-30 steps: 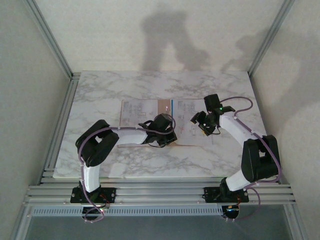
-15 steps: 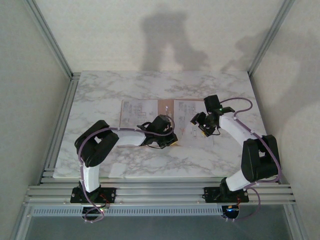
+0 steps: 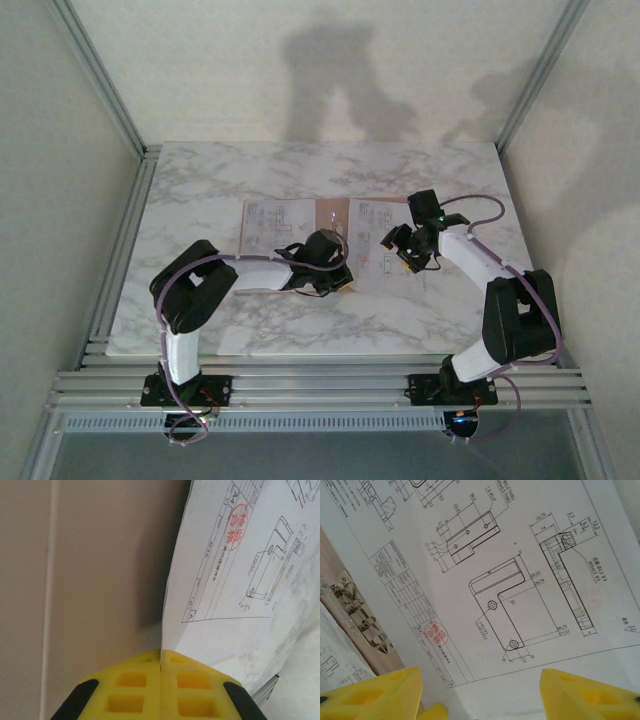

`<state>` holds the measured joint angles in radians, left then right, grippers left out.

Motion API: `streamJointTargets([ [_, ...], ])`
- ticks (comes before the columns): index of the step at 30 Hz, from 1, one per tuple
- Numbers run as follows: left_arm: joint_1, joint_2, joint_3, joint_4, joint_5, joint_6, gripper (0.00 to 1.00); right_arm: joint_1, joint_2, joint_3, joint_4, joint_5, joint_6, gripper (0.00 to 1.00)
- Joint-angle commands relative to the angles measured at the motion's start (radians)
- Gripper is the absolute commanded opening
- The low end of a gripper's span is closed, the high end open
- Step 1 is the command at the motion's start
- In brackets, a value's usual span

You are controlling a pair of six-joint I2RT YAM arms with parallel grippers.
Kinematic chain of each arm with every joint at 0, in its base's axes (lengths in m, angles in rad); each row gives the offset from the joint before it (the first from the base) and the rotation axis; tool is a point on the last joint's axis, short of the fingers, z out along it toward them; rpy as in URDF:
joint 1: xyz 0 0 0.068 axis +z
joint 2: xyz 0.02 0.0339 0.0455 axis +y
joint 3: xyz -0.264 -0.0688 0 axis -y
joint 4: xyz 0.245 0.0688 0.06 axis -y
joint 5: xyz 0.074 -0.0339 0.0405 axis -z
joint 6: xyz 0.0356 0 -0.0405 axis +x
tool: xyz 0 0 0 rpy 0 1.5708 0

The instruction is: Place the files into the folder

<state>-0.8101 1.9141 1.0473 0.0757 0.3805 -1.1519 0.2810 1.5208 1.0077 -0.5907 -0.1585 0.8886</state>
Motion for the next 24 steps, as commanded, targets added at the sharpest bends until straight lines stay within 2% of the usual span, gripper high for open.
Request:
streamJointTargets([
  [1, 0.003, -0.046, -0.024, -0.022, -0.046, 0.01, 0.0, -0.003, 0.018, -0.014, 0.0, -0.011, -0.015, 0.64],
  [10, 0.005, -0.061, -0.036, -0.038, -0.072, 0.017, 0.0, -0.005, 0.025, -0.017, 0.01, -0.021, -0.011, 0.64],
  [24, 0.009, -0.06, -0.087, 0.051, -0.063, -0.073, 0.0, -0.004, 0.025, -0.013, 0.006, -0.01, -0.015, 0.64],
])
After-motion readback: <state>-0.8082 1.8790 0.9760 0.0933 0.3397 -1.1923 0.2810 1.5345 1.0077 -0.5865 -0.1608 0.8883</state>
